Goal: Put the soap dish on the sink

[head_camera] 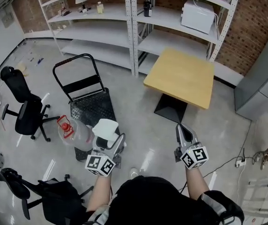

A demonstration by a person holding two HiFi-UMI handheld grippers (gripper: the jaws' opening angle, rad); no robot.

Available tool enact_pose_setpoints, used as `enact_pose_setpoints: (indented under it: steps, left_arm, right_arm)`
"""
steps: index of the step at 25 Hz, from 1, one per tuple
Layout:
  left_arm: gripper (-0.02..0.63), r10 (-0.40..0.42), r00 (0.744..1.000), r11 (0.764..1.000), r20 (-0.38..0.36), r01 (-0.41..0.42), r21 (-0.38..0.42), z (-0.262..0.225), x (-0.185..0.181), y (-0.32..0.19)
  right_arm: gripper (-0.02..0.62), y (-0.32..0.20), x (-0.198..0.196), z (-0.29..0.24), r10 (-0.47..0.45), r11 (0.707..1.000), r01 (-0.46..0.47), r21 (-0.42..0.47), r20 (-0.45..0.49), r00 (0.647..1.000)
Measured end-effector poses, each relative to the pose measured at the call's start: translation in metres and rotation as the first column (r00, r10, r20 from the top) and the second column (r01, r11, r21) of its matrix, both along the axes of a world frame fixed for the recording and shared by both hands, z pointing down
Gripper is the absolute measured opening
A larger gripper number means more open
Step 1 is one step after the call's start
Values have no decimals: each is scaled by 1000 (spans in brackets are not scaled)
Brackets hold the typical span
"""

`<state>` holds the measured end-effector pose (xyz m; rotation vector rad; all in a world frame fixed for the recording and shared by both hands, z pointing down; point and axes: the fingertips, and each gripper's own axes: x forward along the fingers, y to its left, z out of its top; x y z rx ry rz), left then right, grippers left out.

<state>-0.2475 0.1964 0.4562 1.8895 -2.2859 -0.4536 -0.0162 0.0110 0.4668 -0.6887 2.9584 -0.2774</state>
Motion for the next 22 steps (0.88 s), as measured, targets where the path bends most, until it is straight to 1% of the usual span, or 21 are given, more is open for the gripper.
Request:
enact_pose_setpoints:
  steps: [5, 11, 16, 22]
  left_arm:
    - [463, 89, 996, 996, -8, -89, 3, 0, 12, -30]
    - [464, 172, 985, 985, -7, -171, 8, 1, 20, -54]
    - [463, 188, 982, 982, -32, -187, 21, -2, 4, -64]
    - [463, 219, 976, 975, -5, -219, 47, -10, -11, -77]
  right_arm:
    - [6, -6, 28, -2, 91, 996, -91, -2, -6, 996]
    - [6, -10, 47, -4, 171, 985, -170, 7, -11, 985]
    - [6, -8, 48, -6, 220, 975, -220, 11, -2, 975]
    - [6, -2, 45, -9, 268, 963, -268, 5, 16, 963]
